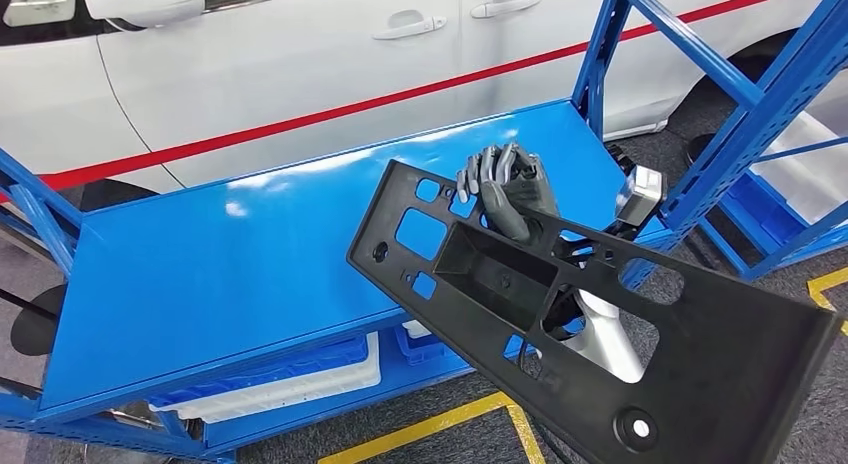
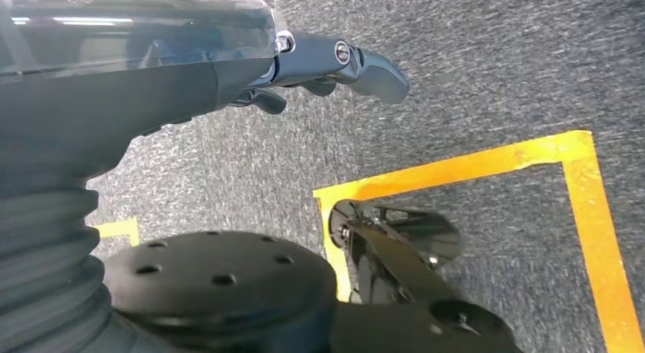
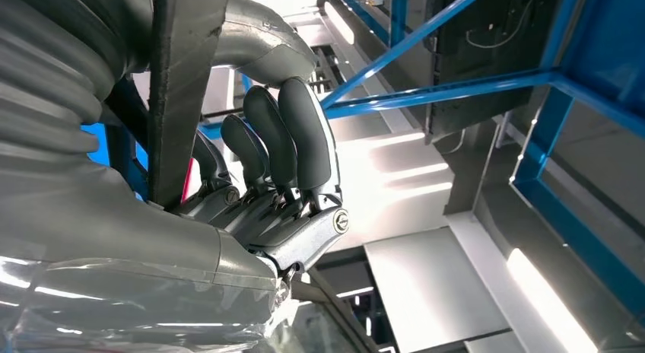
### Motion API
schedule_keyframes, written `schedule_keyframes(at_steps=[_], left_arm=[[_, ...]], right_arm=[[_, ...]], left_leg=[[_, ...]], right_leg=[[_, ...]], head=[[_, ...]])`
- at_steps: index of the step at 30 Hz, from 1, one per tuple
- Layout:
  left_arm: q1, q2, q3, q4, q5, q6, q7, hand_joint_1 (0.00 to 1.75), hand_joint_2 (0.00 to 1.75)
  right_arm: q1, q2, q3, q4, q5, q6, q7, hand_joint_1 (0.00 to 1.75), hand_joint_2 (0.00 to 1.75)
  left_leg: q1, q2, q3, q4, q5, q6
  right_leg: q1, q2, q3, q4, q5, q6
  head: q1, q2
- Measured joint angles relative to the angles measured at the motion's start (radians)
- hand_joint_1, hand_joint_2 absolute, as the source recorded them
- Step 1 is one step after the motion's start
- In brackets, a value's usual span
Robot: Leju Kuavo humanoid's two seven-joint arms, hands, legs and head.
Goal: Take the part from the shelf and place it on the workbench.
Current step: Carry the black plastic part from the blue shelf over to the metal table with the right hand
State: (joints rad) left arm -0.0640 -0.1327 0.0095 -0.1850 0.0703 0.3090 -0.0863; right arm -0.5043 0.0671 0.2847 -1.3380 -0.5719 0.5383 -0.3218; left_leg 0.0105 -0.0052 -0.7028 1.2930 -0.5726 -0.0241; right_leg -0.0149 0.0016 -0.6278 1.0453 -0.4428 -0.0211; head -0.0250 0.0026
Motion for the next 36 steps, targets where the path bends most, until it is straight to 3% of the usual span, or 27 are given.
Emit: schedule_keyframes(at_steps=[2,4,8,10,12,14,15,16,19,20,23,25,28,29,30,31,34,36], left_arm=[[0.001,0.000,0.000,0.000,0.001,0.000,0.000,0.00,1.75],[0.001,0.001,0.000,0.000,0.002,-0.001,0.000,0.00,1.75],[0.001,0.001,0.001,0.000,0.007,-0.004,0.001,0.00,1.75],[0.001,0.001,0.002,0.000,0.010,-0.005,0.002,0.00,1.75],[0.000,0.000,0.002,0.000,0.010,-0.005,0.003,0.00,1.75],[0.000,0.000,0.002,0.000,0.010,-0.004,0.006,0.00,1.75],[0.000,0.000,0.002,0.000,0.009,-0.004,0.008,0.00,1.75],[0.000,0.000,0.003,0.000,0.009,-0.004,0.009,0.00,1.75],[-0.001,0.000,0.003,0.000,0.008,-0.004,0.012,0.00,1.75],[-0.001,0.000,0.003,0.000,0.007,-0.004,0.012,0.00,1.75],[0.000,0.000,0.004,0.000,0.007,-0.003,0.012,0.00,1.75],[0.002,0.001,0.005,0.000,0.007,-0.002,0.012,0.00,1.75],[0.002,0.001,0.005,0.000,0.007,-0.001,0.012,0.00,1.75],[0.002,0.001,0.005,0.000,0.007,-0.001,0.012,0.00,1.75],[0.002,0.001,0.005,0.000,0.007,-0.001,0.012,0.00,1.75],[0.002,0.001,0.006,0.000,0.007,-0.001,0.012,0.00,1.75],[0.001,0.002,0.006,0.000,0.005,0.000,0.012,0.00,1.75],[0.000,0.004,0.006,0.000,0.003,0.000,0.012,0.00,1.75]], right_arm=[[0.003,0.000,0.000,0.000,-0.001,0.001,0.001,1.54,1.75],[0.003,0.000,0.000,0.000,-0.002,0.003,0.002,1.54,1.75],[0.005,0.000,0.000,0.001,-0.004,0.009,0.006,1.54,1.75],[0.005,0.000,0.000,0.001,-0.008,0.013,0.007,1.54,1.75],[0.007,-0.001,0.000,0.003,-0.015,0.021,0.011,1.54,1.75],[0.012,-0.002,0.000,0.006,-0.027,0.037,0.016,1.54,1.75],[0.015,-0.002,0.000,0.006,-0.034,0.048,0.017,1.54,1.75],[0.016,-0.002,0.000,0.007,-0.043,0.061,0.021,1.54,1.75],[0.014,-0.002,0.001,0.005,-0.070,0.098,0.035,1.54,1.75],[0.014,-0.001,0.003,0.005,-0.080,0.110,0.042,1.54,1.75],[0.014,0.002,0.010,0.002,-0.111,0.146,0.062,1.54,1.75],[0.014,0.007,0.020,-0.004,-0.127,0.166,0.071,1.54,1.75],[0.016,0.011,0.039,-0.019,-0.147,0.190,0.079,1.54,1.75],[0.018,0.012,0.046,-0.024,-0.154,0.198,0.082,1.54,1.75],[0.021,0.012,0.052,-0.030,-0.159,0.205,0.084,1.54,1.75],[0.023,0.012,0.058,-0.037,-0.164,0.212,0.086,1.54,1.75],[0.025,0.013,0.073,-0.061,-0.177,0.228,0.088,1.54,1.75],[0.024,0.015,0.080,-0.073,-0.179,0.231,0.088,1.54,1.75]], left_leg=[[-0.002,0.000,0.055,-0.120,0.069,0.011],[-0.007,0.000,0.108,-0.233,0.110,0.023],[-0.009,-0.001,0.120,-0.271,0.124,0.034],[-0.004,0.003,0.121,-0.285,0.137,0.046],[-0.004,0.005,0.114,-0.287,0.145,0.053],[-0.005,0.005,0.103,-0.282,0.149,0.053],[-0.005,0.005,0.097,-0.278,0.151,0.052],[-0.004,0.005,0.092,-0.274,0.152,0.051],[-0.006,0.003,0.078,-0.259,0.155,0.042],[-0.007,0.002,0.074,-0.255,0.157,0.036],[-0.007,0.000,0.066,-0.251,0.164,0.018],[-0.003,0.000,0.049,-0.214,0.124,0.006],[0.000,0.001,-0.003,-0.044,0.001,-0.006],[0.001,0.001,-0.011,0.002,-0.019,-0.007],[0.001,0.001,-0.003,0.016,-0.019,-0.006],[0.000,0.001,0.024,-0.008,-0.002,-0.004],[-0.005,0.000,0.158,-0.205,0.053,0.015],[-0.013,0.000,0.194,-0.272,0.055,0.024]], right_leg=[[0.002,0.002,0.003,0.000,0.000,0.000],[0.005,0.003,0.002,0.001,0.001,0.005],[0.005,0.004,-0.001,-0.001,0.006,0.025],[0.005,0.003,-0.015,0.040,-0.034,0.034],[0.003,0.003,-0.058,0.155,-0.111,0.039],[0.000,0.002,-0.089,0.255,-0.152,0.044],[-0.001,0.002,-0.083,0.258,-0.145,0.046],[-0.003,0.001,-0.055,0.220,-0.121,0.048],[-0.005,0.001,0.053,0.042,-0.060,0.046],[-0.004,0.002,0.066,0.015,-0.057,0.042],[-0.001,0.003,0.057,0.005,-0.048,0.021],[-0.003,0.001,0.045,0.002,-0.035,0.004],[-0.001,-0.003,0.020,0.002,-0.015,-0.008],[0.001,-0.004,0.010,0.003,-0.009,-0.008],[0.002,-0.004,0.001,0.005,-0.002,-0.008],[0.003,-0.004,-0.008,0.006,0.004,-0.007],[0.005,-0.004,-0.024,0.008,0.020,0.000],[0.003,-0.004,-0.026,0.004,0.032,0.012]], head=[[0.000,0.000],[0.000,0.000],[0.001,0.000],[0.002,0.000],[0.003,0.000],[0.003,0.000],[0.003,0.000],[0.003,0.000],[0.003,0.000],[0.002,0.000],[0.002,0.000],[0.001,0.000],[0.000,0.000],[0.000,0.000],[0.000,0.000],[0.000,0.000],[0.000,0.000],[0.000,0.000]])
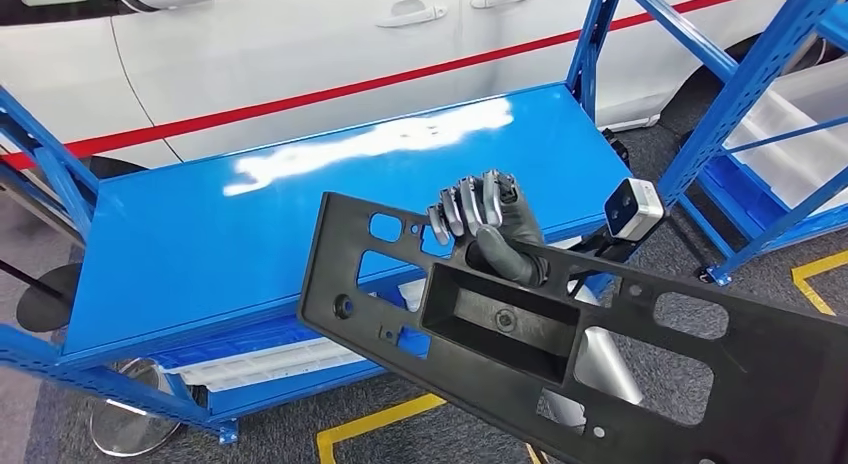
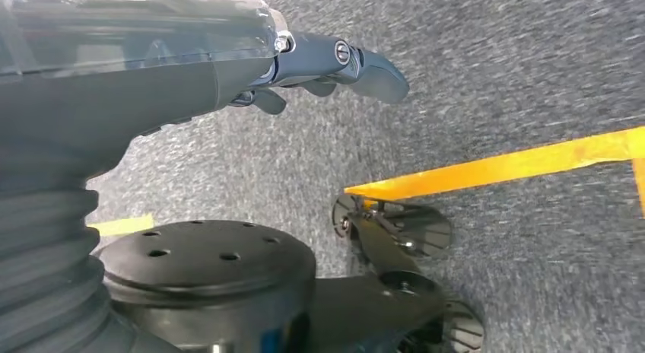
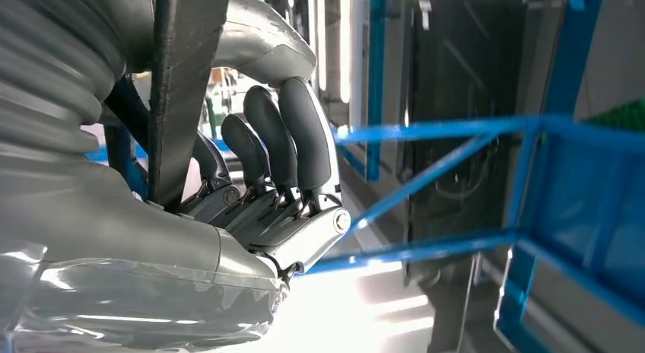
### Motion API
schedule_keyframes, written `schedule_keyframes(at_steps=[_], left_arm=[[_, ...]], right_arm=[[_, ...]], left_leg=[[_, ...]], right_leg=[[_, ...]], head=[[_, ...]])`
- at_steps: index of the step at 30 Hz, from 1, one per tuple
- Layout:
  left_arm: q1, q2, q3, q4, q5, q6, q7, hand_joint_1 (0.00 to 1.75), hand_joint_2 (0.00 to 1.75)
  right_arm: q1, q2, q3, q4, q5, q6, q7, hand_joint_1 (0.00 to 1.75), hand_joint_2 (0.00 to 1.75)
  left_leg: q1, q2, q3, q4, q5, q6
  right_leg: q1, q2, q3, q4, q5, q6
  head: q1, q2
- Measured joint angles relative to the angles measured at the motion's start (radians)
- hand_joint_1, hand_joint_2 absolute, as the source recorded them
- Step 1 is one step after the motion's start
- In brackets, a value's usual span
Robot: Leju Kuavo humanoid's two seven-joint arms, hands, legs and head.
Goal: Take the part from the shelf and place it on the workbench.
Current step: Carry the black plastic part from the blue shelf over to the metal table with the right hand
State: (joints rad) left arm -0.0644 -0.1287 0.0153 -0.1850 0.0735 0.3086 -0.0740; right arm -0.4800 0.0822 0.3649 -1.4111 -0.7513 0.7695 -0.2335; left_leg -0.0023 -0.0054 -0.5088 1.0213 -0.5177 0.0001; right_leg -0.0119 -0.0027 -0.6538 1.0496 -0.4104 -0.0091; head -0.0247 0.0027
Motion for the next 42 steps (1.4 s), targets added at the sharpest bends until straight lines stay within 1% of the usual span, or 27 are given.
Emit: schedule_keyframes(at_steps=[3,4,5,7,8,9,10,13,15,18,20,22,23,24,25,26,28,29,30,32,34,36,38,39,40,41,42], left_arm=[[0.000,0.001,0.000,0.000,-0.002,0.000,0.003,0.00,1.75],[0.000,0.001,0.000,0.000,-0.002,0.000,0.003,0.00,1.75],[0.000,0.002,0.001,0.000,-0.003,-0.001,0.004,0.00,1.75],[0.000,0.002,0.001,0.000,-0.003,-0.003,0.004,0.00,1.75],[0.000,0.002,0.001,0.000,-0.003,-0.003,0.004,0.00,1.75],[0.001,0.002,0.001,0.000,-0.003,-0.003,0.004,0.00,1.75],[0.001,0.002,0.001,0.000,-0.003,-0.003,0.004,0.00,1.75],[0.001,0.002,0.001,0.000,-0.003,-0.003,0.004,0.00,1.75],[0.000,0.002,0.002,0.000,-0.003,-0.004,0.004,0.00,1.75],[0.000,0.002,0.002,0.000,-0.003,-0.005,0.004,0.00,1.75],[0.000,0.003,0.002,0.000,-0.003,-0.005,0.004,0.00,1.75],[-0.001,0.003,0.002,0.000,-0.003,-0.006,0.004,0.00,1.75],[-0.001,0.003,0.002,0.000,-0.003,-0.006,0.005,0.00,1.75],[-0.001,0.003,0.002,0.000,-0.003,-0.006,0.006,0.00,1.75],[-0.001,0.003,0.002,0.000,-0.002,-0.006,0.007,0.00,1.75],[-0.002,0.003,0.002,0.000,-0.002,-0.006,0.008,0.00,1.75],[-0.004,0.004,0.003,0.000,-0.002,-0.006,0.008,0.00,1.75],[-0.005,0.005,0.004,0.000,-0.002,-0.005,0.008,0.00,1.75],[-0.006,0.005,0.004,0.000,-0.002,-0.005,0.008,0.00,1.75],[-0.006,0.006,0.006,0.000,0.000,-0.003,0.008,0.00,1.75],[-0.006,0.006,0.008,0.000,0.002,-0.001,0.008,0.00,1.75],[-0.006,0.006,0.009,0.000,0.004,0.000,0.008,0.00,1.75],[-0.006,0.006,0.010,0.000,0.004,-0.001,0.007,0.00,1.75],[-0.005,0.006,0.010,0.000,0.004,-0.002,0.006,0.00,1.75],[-0.005,0.006,0.010,0.000,0.003,-0.004,0.006,0.00,1.75],[-0.004,0.006,0.010,0.000,0.002,-0.005,0.006,0.00,1.75],[-0.004,0.006,0.010,0.000,0.001,-0.006,0.006,0.00,1.75]], right_arm=[[-0.002,0.001,0.007,-0.009,-0.002,0.000,0.003,1.54,1.75],[-0.004,0.001,0.009,-0.011,-0.004,-0.001,0.005,1.54,1.75],[-0.007,0.001,0.010,-0.012,-0.006,-0.002,0.006,1.54,1.75],[-0.009,0.001,0.012,-0.013,-0.009,-0.003,0.009,1.54,1.75],[-0.008,0.001,0.013,-0.013,-0.009,-0.003,0.010,1.54,1.75],[-0.008,0.001,0.014,-0.013,-0.010,-0.003,0.010,1.54,1.75],[-0.008,0.001,0.014,-0.013,-0.010,-0.003,0.011,1.54,1.75],[-0.012,0.002,0.016,-0.013,-0.010,-0.003,0.011,1.54,1.75],[-0.015,0.002,0.017,-0.013,-0.010,-0.003,0.011,1.54,1.75],[-0.019,0.005,0.018,-0.013,-0.011,-0.004,0.011,1.54,1.75],[-0.024,0.009,0.018,-0.013,-0.011,-0.005,0.011,1.54,1.75],[-0.027,0.012,0.019,-0.012,-0.011,-0.005,0.011,1.54,1.75],[-0.027,0.013,0.019,-0.011,-0.010,-0.005,0.011,1.54,1.75],[-0.026,0.013,0.019,-0.010,-0.009,-0.006,0.012,1.54,1.75],[-0.024,0.013,0.019,-0.010,-0.008,-0.006,0.012,1.54,1.75],[-0.023,0.013,0.019,-0.009,-0.007,-0.005,0.012,1.54,1.75],[-0.020,0.013,0.019,-0.010,-0.003,-0.004,0.012,1.54,1.75],[-0.020,0.013,0.018,-0.010,-0.002,-0.004,0.011,1.54,1.75],[-0.020,0.013,0.018,-0.010,0.000,-0.003,0.010,1.54,1.75],[-0.019,0.014,0.019,-0.010,0.003,-0.003,0.010,1.54,1.75],[-0.018,0.014,0.017,-0.010,0.004,-0.002,0.009,1.54,1.75],[-0.018,0.014,0.015,-0.008,0.004,0.000,0.008,1.54,1.75],[-0.013,0.014,0.013,-0.005,0.008,0.001,0.005,1.54,1.75],[-0.009,0.014,0.011,-0.004,0.011,0.001,0.002,1.54,1.75],[-0.003,0.014,0.010,-0.003,0.015,0.001,0.000,1.54,1.75],[0.001,0.014,0.009,-0.004,0.019,0.001,-0.001,1.54,1.75],[0.004,0.015,0.007,-0.006,0.023,0.001,-0.002,1.54,1.75]], left_leg=[[0.002,0.003,-0.005,-0.022,0.026,0.015],[0.005,0.005,-0.009,-0.031,0.039,0.023],[0.007,0.008,-0.015,-0.038,0.051,0.028],[0.005,0.010,-0.037,-0.037,0.068,0.034],[0.005,0.011,-0.048,-0.034,0.075,0.033],[0.005,0.011,-0.059,-0.030,0.080,0.033],[0.005,0.011,-0.069,-0.026,0.085,0.031],[0.005,0.010,-0.095,-0.006,0.093,0.022],[0.002,0.009,-0.105,0.004,0.097,0.013],[0.003,0.008,-0.115,0.012,0.099,-0.005],[0.006,0.007,-0.138,0.063,0.050,-0.017],[0.010,0.007,-0.179,0.181,-0.034,-0.027],[0.011,0.007,-0.196,0.241,-0.063,-0.029],[0.012,0.007,-0.202,0.279,-0.075,-0.031],[0.012,0.007,-0.191,0.282,-0.067,-0.030],[0.012,0.007,-0.160,0.246,-0.044,-0.028],[0.010,0.006,-0.065,0.103,0.003,-0.019],[0.008,0.005,-0.027,0.041,0.014,-0.015],[0.005,0.004,-0.007,0.004,0.017,-0.010],[0.000,0.003,-0.005,-0.014,0.020,-0.003],[0.004,0.007,-0.009,-0.025,0.035,0.009],[0.007,0.011,-0.017,-0.033,0.051,0.021],[0.005,0.011,-0.035,-0.031,0.062,0.028],[0.004,0.012,-0.044,-0.028,0.067,0.028],[0.004,0.012,-0.052,-0.024,0.070,0.028],[0.004,0.011,-0.060,-0.019,0.072,0.027],[0.004,0.011,-0.066,-0.012,0.073,0.026]], right_leg=[[-0.001,0.000,-0.004,-0.005,0.008,0.020],[-0.001,0.001,-0.012,0.011,-0.013,0.025],[-0.001,0.002,-0.026,0.047,-0.049,0.029],[-0.002,0.003,-0.063,0.164,-0.135,0.035],[-0.002,0.003,-0.075,0.218,-0.158,0.038],[-0.003,0.002,-0.075,0.244,-0.161,0.040],[-0.004,0.002,-0.054,0.234,-0.147,0.042],[-0.007,0.003,0.073,0.055,-0.095,0.038],[-0.003,0.005,0.107,-0.006,-0.094,0.025],[-0.002,0.005,0.096,-0.012,-0.082,0.001],[-0.005,0.003,0.085,-0.016,-0.069,-0.015],[-0.003,0.001,0.069,-0.015,-0.057,-0.022],[-0.002,0.001,0.061,-0.015,-0.051,-0.022],[-0.001,0.001,0.053,-0.014,-0.046,-0.022],[-0.001,0.001,0.045,-0.012,-0.041,-0.021],[-0.001,0.001,0.039,-0.011,-0.037,-0.019],[0.000,0.002,0.033,-0.010,-0.030,-0.014],[0.001,0.002,0.031,-0.010,-0.026,-0.009],[0.000,0.002,0.029,-0.011,-0.021,-0.003],[-0.001,0.002,0.027,-0.014,-0.010,0.011],[-0.003,0.002,0.021,-0.006,-0.018,0.023],[-0.003,0.003,-0.008,0.064,-0.074,0.030],[-0.003,0.003,-0.057,0.191,-0.147,0.035],[-0.003,0.003,-0.071,0.238,-0.165,0.037],[-0.003,0.003,-0.068,0.249,-0.164,0.037],[-0.003,0.003,-0.045,0.222,-0.146,0.037],[-0.003,0.002,-0.005,0.161,-0.118,0.035]], head=[[0.000,0.000],[0.001,0.000],[0.002,0.000],[0.004,0.000],[0.004,0.000],[0.004,0.000],[0.004,0.000],[0.004,0.000],[0.003,0.000],[0.003,0.000],[0.002,0.000],[0.000,0.000],[0.000,0.000],[0.000,0.000],[0.000,0.000],[0.000,0.000],[0.000,0.000],[0.000,0.000],[0.001,0.000],[0.001,0.000],[0.001,0.000],[0.002,0.000],[0.002,0.000],[0.002,0.000],[0.002,0.000],[0.002,0.000],[0.002,0.000]])
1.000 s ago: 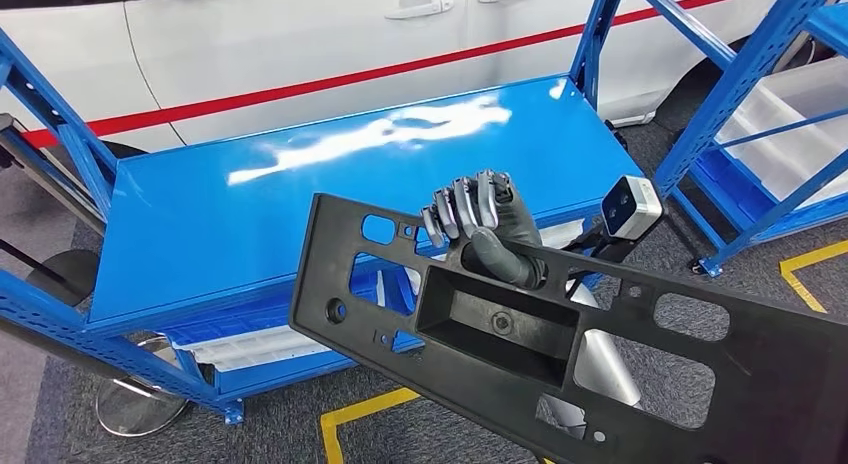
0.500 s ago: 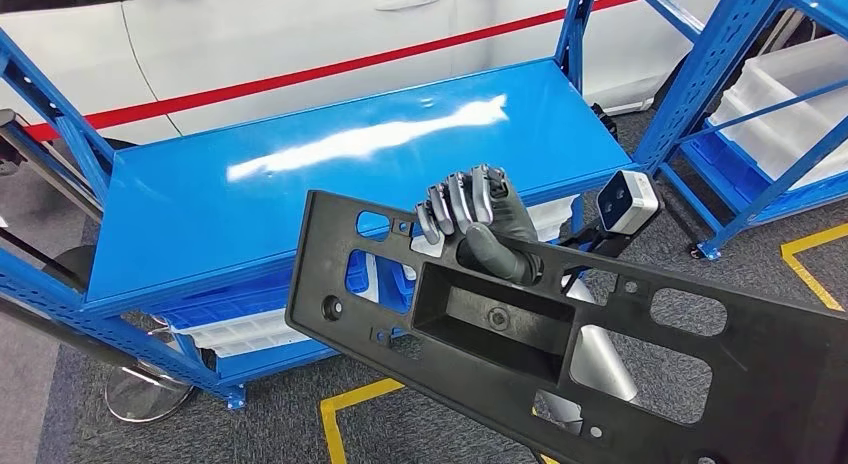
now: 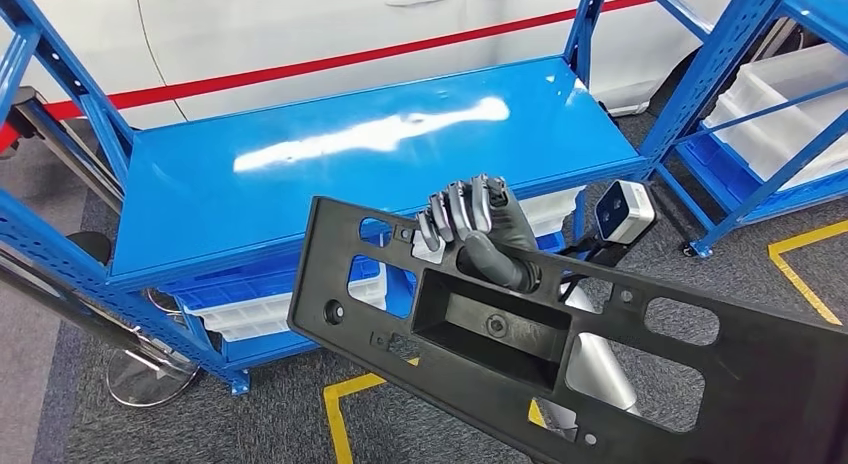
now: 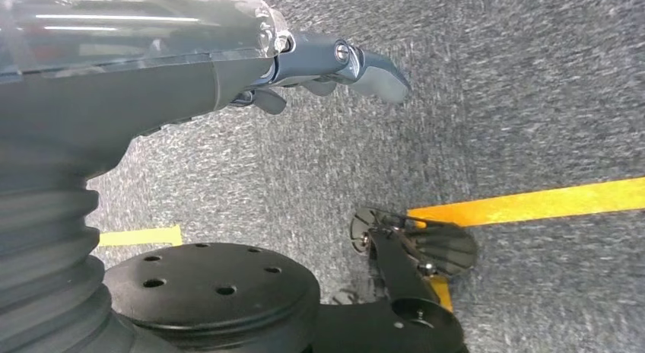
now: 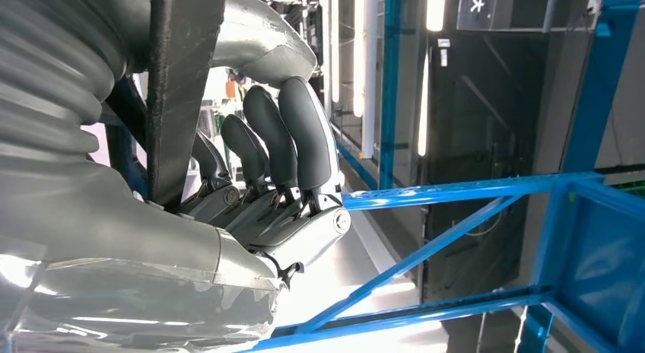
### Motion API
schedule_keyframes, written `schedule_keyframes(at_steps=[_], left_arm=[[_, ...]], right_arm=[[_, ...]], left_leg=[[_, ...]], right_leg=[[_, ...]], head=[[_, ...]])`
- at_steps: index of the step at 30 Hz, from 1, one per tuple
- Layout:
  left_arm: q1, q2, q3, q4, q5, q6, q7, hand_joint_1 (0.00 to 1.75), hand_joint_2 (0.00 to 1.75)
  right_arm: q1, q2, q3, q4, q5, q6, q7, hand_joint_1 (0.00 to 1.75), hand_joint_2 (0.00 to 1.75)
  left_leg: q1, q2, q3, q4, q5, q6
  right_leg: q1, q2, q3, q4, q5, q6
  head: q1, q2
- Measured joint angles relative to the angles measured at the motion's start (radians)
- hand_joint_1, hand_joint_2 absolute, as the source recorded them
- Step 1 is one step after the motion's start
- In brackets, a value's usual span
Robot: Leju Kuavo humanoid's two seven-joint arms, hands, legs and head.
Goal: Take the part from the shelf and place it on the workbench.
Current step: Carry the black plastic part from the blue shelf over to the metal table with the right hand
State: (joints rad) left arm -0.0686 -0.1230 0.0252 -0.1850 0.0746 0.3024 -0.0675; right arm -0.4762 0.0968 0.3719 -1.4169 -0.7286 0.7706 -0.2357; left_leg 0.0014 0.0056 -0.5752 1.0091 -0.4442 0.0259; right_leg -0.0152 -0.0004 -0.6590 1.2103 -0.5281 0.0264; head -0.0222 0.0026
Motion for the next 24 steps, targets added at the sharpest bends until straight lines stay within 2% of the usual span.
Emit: schedule_keyframes(at_steps=[2,3,6,7,8,9,11,12,13,14,17,18,19,21,22,23,24], left_arm=[[-0.001,0.000,0.000,0.000,-0.002,-0.002,0.000,0.00,1.75],[-0.001,0.000,0.000,0.000,-0.003,-0.002,0.000,0.00,1.75],[0.000,0.000,0.000,0.000,-0.005,-0.001,0.000,0.00,1.75],[0.001,0.001,0.000,0.000,-0.006,0.000,0.000,0.00,1.75],[0.001,0.001,0.000,0.000,-0.008,0.000,0.001,0.00,1.75],[0.002,0.002,0.000,0.000,-0.010,0.000,0.001,0.00,1.75],[0.002,0.002,0.000,0.000,-0.011,0.001,0.002,0.00,1.75],[0.002,0.002,0.000,0.000,-0.012,0.002,0.003,0.00,1.75],[0.002,0.002,0.000,0.000,-0.012,0.002,0.003,0.00,1.75],[0.002,0.002,0.000,0.000,-0.012,0.003,0.003,0.00,1.75],[-0.001,0.003,0.000,0.000,-0.014,0.003,0.003,0.00,1.75],[-0.002,0.003,0.000,0.000,-0.016,0.003,0.003,0.00,1.75],[-0.003,0.004,0.000,0.000,-0.018,0.003,0.003,0.00,1.75],[-0.001,0.004,0.000,0.000,-0.022,0.003,0.004,0.00,1.75],[-0.001,0.005,0.000,0.000,-0.022,0.003,0.005,0.00,1.75],[0.000,0.005,0.000,0.000,-0.022,0.003,0.006,0.00,1.75],[0.001,0.005,0.000,0.000,-0.023,0.003,0.007,0.00,1.75]], right_arm=[[0.003,0.001,-0.003,-0.006,0.004,0.000,-0.001,1.54,1.75],[0.005,0.002,-0.006,-0.010,0.006,-0.001,-0.001,1.54,1.75],[0.012,0.004,-0.011,-0.018,0.011,-0.001,-0.001,1.54,1.75],[0.013,0.005,-0.011,-0.020,0.011,-0.001,-0.001,1.54,1.75],[0.014,0.006,-0.012,-0.022,0.012,-0.001,-0.001,1.54,1.75],[0.014,0.008,-0.013,-0.025,0.013,-0.001,-0.001,1.54,1.75],[0.018,0.010,-0.015,-0.030,0.013,-0.001,-0.001,1.54,1.75],[0.022,0.010,-0.017,-0.031,0.013,-0.001,-0.001,1.54,1.75],[0.026,0.010,-0.018,-0.032,0.013,-0.001,-0.001,1.54,1.75],[0.030,0.010,-0.018,-0.034,0.013,-0.001,-0.001,1.54,1.75],[0.036,0.010,-0.023,-0.046,0.013,0.000,-0.001,1.54,1.75],[0.037,0.010,-0.027,-0.051,0.013,0.001,-0.001,1.54,1.75],[0.039,0.010,-0.030,-0.055,0.012,0.001,-0.001,1.54,1.75],[0.045,0.009,-0.035,-0.063,0.012,0.001,-0.002,1.54,1.75],[0.049,0.009,-0.037,-0.066,0.011,0.002,-0.002,1.54,1.75],[0.053,0.008,-0.040,-0.070,0.011,0.002,-0.002,1.54,1.75],[0.057,0.006,-0.043,-0.073,0.010,0.002,-0.002,1.54,1.75]], left_leg=[[-0.002,-0.001,-0.014,0.014,0.001,-0.005],[-0.004,-0.001,-0.019,0.019,0.003,-0.009],[-0.005,0.000,-0.030,0.024,0.011,-0.026],[-0.004,-0.001,-0.034,0.031,0.002,-0.032],[-0.002,-0.001,-0.044,0.053,-0.019,-0.038],[0.000,-0.002,-0.059,0.093,-0.052,-0.044],[0.005,-0.003,-0.100,0.215,-0.131,-0.054],[0.006,-0.002,-0.113,0.265,-0.156,-0.058],[0.008,-0.002,-0.112,0.287,-0.164,-0.059],[0.008,-0.002,-0.090,0.267,-0.153,-0.059],[0.007,-0.003,0.037,0.069,-0.090,-0.050],[0.004,-0.004,0.061,0.024,-0.081,-0.044],[0.001,-0.005,0.070,0.004,-0.078,-0.038],[-0.002,-0.006,0.062,0.002,-0.065,-0.024],[-0.001,-0.004,0.059,-0.002,-0.055,-0.018],[0.001,-0.002,0.053,-0.006,-0.043,-0.009],[0.003,0.000,0.045,-0.011,-0.031,-0.002]], right_leg=[[0.003,0.000,0.071,-0.122,0.034,-0.008],[0.005,0.001,0.086,-0.156,0.041,-0.013],[0.007,0.000,0.078,-0.166,0.052,-0.032],[0.005,-0.001,0.075,-0.169,0.058,-0.039],[0.002,-0.002,0.071,-0.172,0.065,-0.046],[0.000,-0.004,0.065,-0.175,0.072,-0.051],[0.001,-0.005,0.048,-0.174,0.085,-0.055],[0.002,-0.006,0.038,-0.173,0.092,-0.054],[0.002,-0.006,0.028,-0.172,0.099,-0.053],[0.002,-0.006,0.019,-0.171,0.106,-0.052],[0.002,-0.004,0.000,-0.167,0.124,-0.041],[0.003,-0.004,-0.002,-0.167,0.129,-0.035],[0.003,-0.004,-0.004,-0.168,0.135,-0.028],[0.002,-0.004,-0.005,-0.173,0.148,-0.013],[0.001,-0.003,-0.008,-0.172,0.146,-0.008],[0.000,-0.002,-0.016,-0.158,0.127,-0.003],[0.000,-0.001,-0.029,-0.126,0.091,0.001]], head=[[0.000,0.000],[-0.001,0.000],[-0.001,0.000],[-0.001,0.000],[-0.002,0.000],[-0.003,0.000],[-0.005,0.000],[-0.005,0.000],[-0.005,0.000],[-0.005,0.000],[-0.005,0.000],[-0.004,0.000],[-0.004,0.000],[-0.003,0.000],[-0.003,0.000],[-0.002,0.000],[-0.001,0.000]])
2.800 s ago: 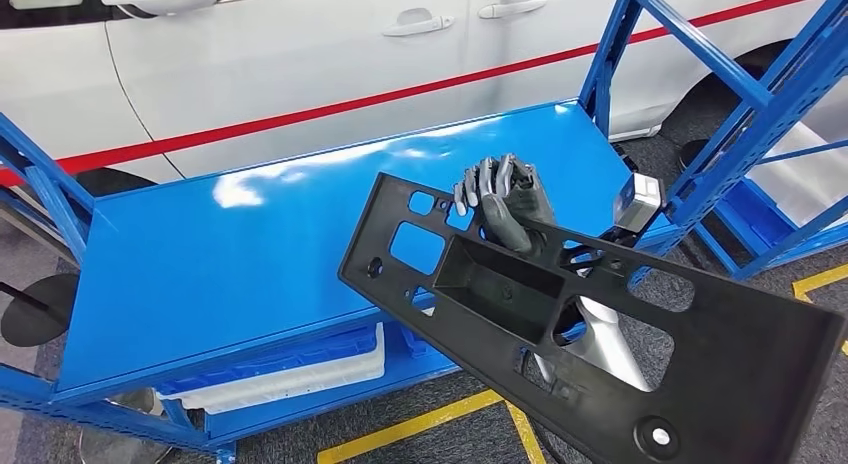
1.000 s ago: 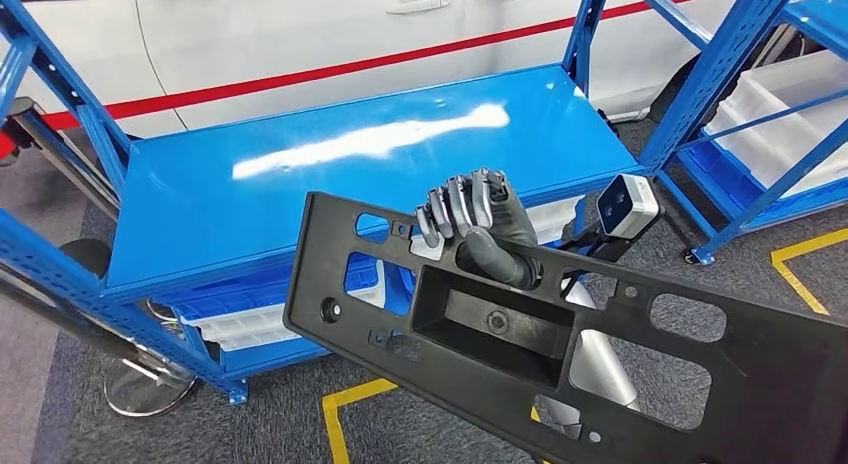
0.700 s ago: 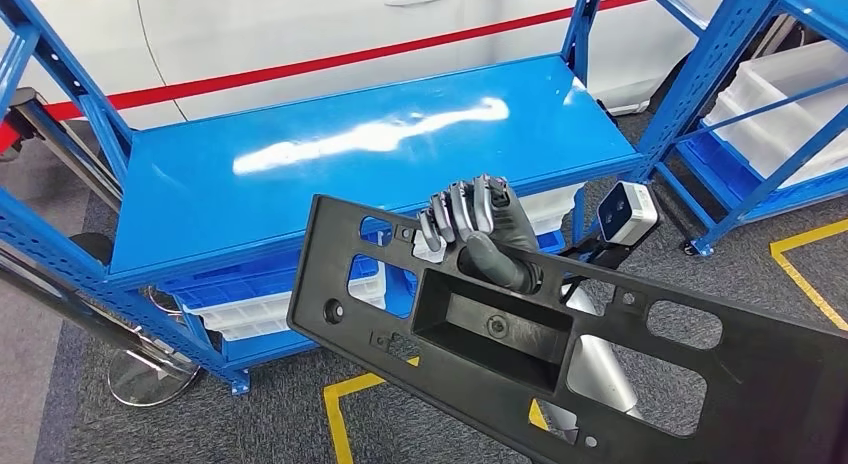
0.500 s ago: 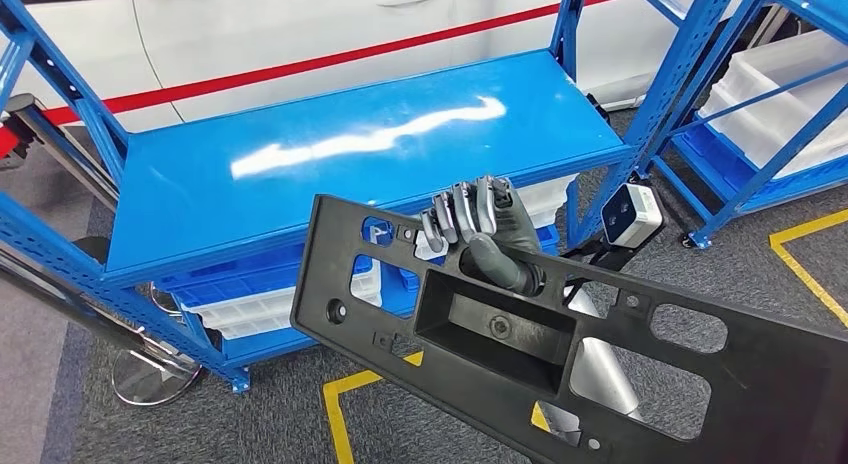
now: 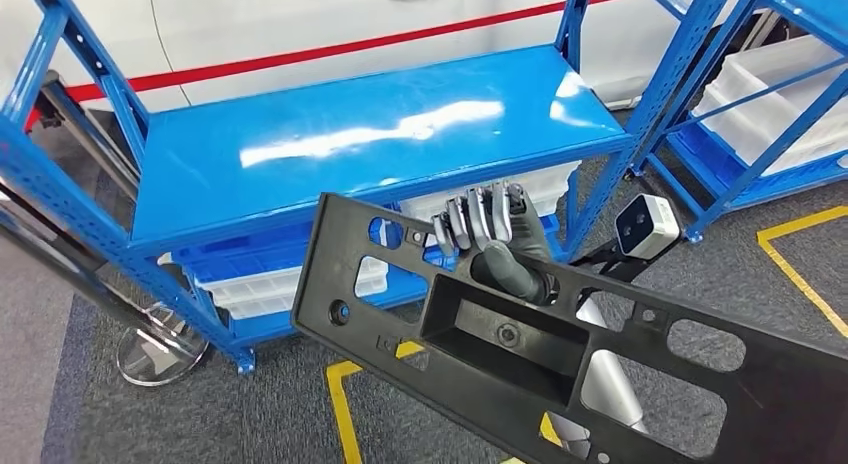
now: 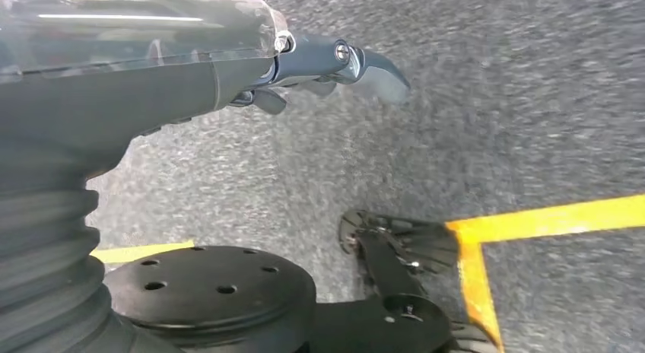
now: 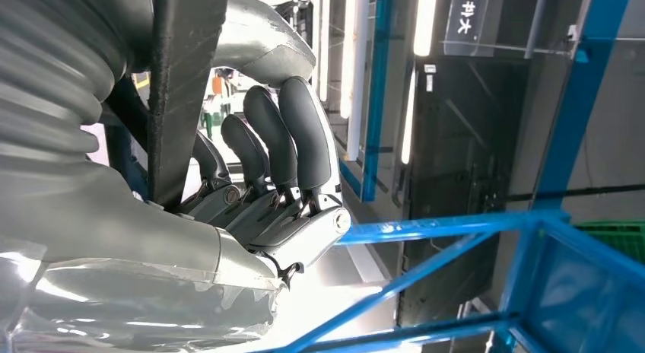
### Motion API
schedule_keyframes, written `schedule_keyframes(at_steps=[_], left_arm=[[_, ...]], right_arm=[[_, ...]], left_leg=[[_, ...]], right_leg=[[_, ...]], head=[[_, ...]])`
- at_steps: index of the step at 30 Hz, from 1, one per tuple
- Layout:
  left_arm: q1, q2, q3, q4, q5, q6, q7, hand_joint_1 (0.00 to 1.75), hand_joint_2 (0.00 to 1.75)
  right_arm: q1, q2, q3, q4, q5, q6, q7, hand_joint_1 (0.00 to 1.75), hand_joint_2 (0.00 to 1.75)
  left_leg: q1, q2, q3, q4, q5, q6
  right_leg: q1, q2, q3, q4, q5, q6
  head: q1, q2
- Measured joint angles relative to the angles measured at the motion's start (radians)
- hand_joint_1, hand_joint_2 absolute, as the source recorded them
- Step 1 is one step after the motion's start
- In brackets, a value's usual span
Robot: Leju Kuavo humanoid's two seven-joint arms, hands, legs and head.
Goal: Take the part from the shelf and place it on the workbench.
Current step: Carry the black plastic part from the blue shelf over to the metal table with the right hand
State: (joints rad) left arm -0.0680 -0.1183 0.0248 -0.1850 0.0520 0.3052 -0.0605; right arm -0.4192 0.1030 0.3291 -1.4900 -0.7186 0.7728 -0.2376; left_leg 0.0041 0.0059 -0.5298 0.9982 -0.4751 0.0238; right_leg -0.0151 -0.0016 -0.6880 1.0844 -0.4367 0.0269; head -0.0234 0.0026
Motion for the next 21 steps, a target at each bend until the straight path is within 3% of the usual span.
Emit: schedule_keyframes(at_steps=[2,3,4,5,6,8,10,12,14,16,18,19,20,21], left_arm=[[0.001,0.000,0.000,0.000,0.000,0.000,0.002,0.00,1.75],[0.001,0.000,0.000,0.000,0.000,0.000,0.002,0.00,1.75],[0.002,0.000,0.000,0.000,0.000,0.000,0.002,0.00,1.75],[0.003,0.000,0.000,0.000,0.000,0.002,0.002,0.00,1.75],[0.004,0.000,0.000,0.000,0.000,0.005,0.002,0.00,1.75],[0.004,-0.002,0.000,0.000,0.000,0.013,0.002,0.00,1.75],[0.004,-0.005,0.000,0.000,0.001,0.019,0.002,0.00,1.75],[0.005,-0.008,0.000,0.000,0.001,0.022,0.002,0.00,1.75],[0.007,-0.008,0.000,0.000,0.002,0.023,0.003,0.00,1.75],[0.009,-0.008,0.000,0.000,0.002,0.025,0.003,0.00,1.75],[0.010,-0.008,0.000,0.000,0.003,0.026,0.003,0.00,1.75],[0.010,-0.008,0.000,0.000,0.003,0.027,0.003,0.00,1.75],[0.009,-0.008,0.000,0.000,0.003,0.027,0.003,0.00,1.75],[0.009,-0.008,0.000,0.000,0.003,0.027,0.004,0.00,1.75]], right_arm=[[0.010,-0.004,-0.006,-0.004,-0.002,0.002,0.000,1.54,1.75],[0.015,-0.005,-0.009,-0.004,-0.004,0.003,-0.001,1.54,1.75],[0.020,-0.007,-0.011,-0.004,-0.005,0.006,-0.001,1.54,1.75],[0.024,-0.009,-0.013,-0.004,-0.006,0.009,-0.001,1.54,1.75],[0.026,-0.010,-0.014,-0.004,-0.007,0.011,-0.001,1.54,1.75],[0.027,-0.012,-0.015,-0.004,-0.009,0.016,-0.001,1.54,1.75],[0.028,-0.013,-0.016,-0.007,-0.011,0.018,-0.002,1.54,1.75],[0.028,-0.014,-0.017,-0.009,-0.013,0.021,-0.002,1.54,1.75],[0.030,-0.015,-0.017,-0.009,-0.015,0.025,-0.003,1.54,1.75],[0.030,-0.015,-0.017,-0.009,-0.016,0.028,-0.002,1.54,1.75],[0.032,-0.016,-0.017,-0.009,-0.016,0.030,-0.002,1.54,1.75],[0.034,-0.016,-0.017,-0.009,-0.017,0.030,-0.002,1.54,1.75],[0.037,-0.017,-0.017,-0.008,-0.017,0.030,-0.002,1.54,1.75],[0.039,-0.018,-0.018,-0.008,-0.017,0.031,-0.002,1.54,1.75]], left_leg=[[-0.002,0.002,-0.021,0.000,0.018,0.010],[-0.004,0.003,-0.032,0.001,0.026,0.011],[-0.005,0.003,-0.044,0.003,0.033,0.011],[-0.006,0.003,-0.056,0.006,0.039,0.010],[-0.007,0.003,-0.066,0.010,0.044,0.009],[-0.007,0.002,-0.083,0.020,0.051,0.005],[-0.009,0.002,-0.093,0.026,0.058,-0.004],[-0.010,0.002,-0.096,0.025,0.069,-0.016],[-0.010,0.000,-0.103,0.030,0.066,-0.028],[-0.007,-0.001,-0.128,0.088,0.007,-0.041],[-0.003,-0.001,-0.164,0.209,-0.081,-0.053],[-0.001,-0.001,-0.175,0.264,-0.106,-0.057],[0.000,-0.001,-0.173,0.292,-0.110,-0.059],[0.000,-0.001,-0.153,0.285,-0.094,-0.059]], right_leg=[[-0.001,0.001,-0.035,0.116,-0.095,0.005],[-0.001,0.001,-0.049,0.177,-0.127,0.007],[-0.001,0.001,-0.053,0.217,-0.139,0.008],[-0.001,0.001,-0.040,0.226,-0.132,0.008],[-0.001,0.000,-0.010,0.198,-0.111,0.006],[0.001,0.000,0.086,0.068,-0.076,-0.002],[0.007,0.001,0.149,-0.034,-0.073,-0.014],[0.012,0.001,0.155,-0.055,-0.072,-0.027],[0.008,0.000,0.146,-0.062,-0.058,-0.041],[0.003,-0.003,0.132,-0.067,-0.040,-0.054],[0.003,-0.004,0.111,-0.066,-0.025,-0.060],[0.004,-0.004,0.100,-0.064,-0.018,-0.060],[0.004,-0.004,0.089,-0.062,-0.011,-0.059],[0.004,-0.004,0.078,-0.060,-0.006,-0.058]], head=[[0.002,0.000],[0.002,0.000],[0.002,0.000],[0.002,0.000],[0.002,0.000],[0.002,0.000],[0.002,0.000],[0.002,0.000],[0.001,0.000],[-0.001,0.000],[-0.003,0.000],[-0.004,0.000],[-0.003,0.000],[-0.003,0.000]])
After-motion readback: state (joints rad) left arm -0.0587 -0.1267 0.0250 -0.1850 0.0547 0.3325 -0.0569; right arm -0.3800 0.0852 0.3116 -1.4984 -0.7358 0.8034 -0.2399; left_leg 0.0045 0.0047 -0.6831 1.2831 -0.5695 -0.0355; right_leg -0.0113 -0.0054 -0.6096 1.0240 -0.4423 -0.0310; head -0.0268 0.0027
